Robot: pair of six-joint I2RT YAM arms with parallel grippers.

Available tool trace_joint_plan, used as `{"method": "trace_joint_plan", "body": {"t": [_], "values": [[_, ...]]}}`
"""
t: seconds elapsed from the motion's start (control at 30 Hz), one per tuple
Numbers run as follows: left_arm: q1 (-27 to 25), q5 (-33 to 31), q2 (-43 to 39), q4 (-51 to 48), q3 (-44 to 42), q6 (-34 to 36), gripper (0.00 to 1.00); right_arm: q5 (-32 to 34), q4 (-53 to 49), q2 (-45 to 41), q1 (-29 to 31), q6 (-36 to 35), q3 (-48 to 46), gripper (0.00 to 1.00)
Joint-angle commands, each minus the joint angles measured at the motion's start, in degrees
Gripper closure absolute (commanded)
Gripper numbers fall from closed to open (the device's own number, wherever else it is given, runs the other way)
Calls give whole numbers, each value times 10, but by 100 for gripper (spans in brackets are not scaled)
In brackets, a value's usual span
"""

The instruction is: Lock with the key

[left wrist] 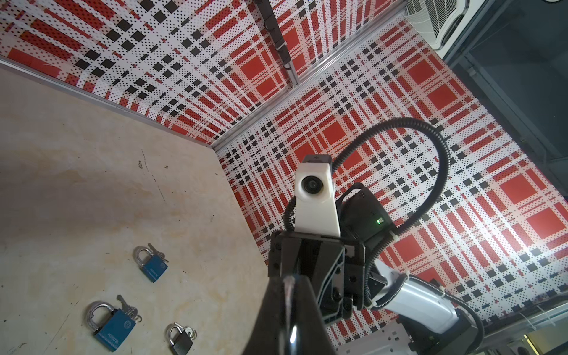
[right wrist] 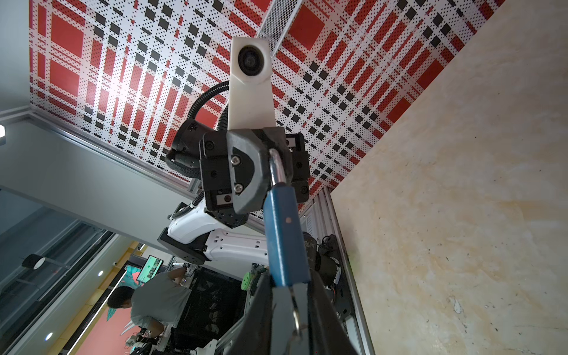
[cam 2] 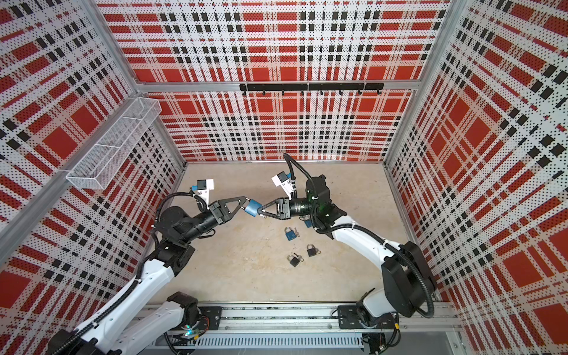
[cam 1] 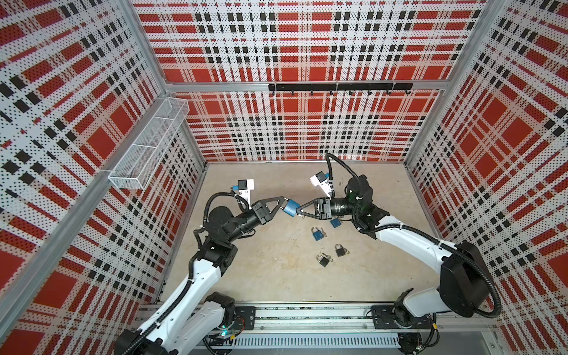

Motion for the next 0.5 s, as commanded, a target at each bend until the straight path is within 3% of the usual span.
{"method": "trace_joint_plan", "body": {"t": [0.0,0.1,0.2,0.47], "values": [[21,-36,-18,32,5,-8,100,-9,17,0,-1,-8,3,75],[23,-33,-17,32,5,-8,100,-8,18,1,-2,-7,4,74],[22,-27,-13,32,6,-10,100,-10,18,2,-2,-6,7,81],[21,-18,-16,35,13,-18,100,1,6,10,-2,-17,17,65]]}}
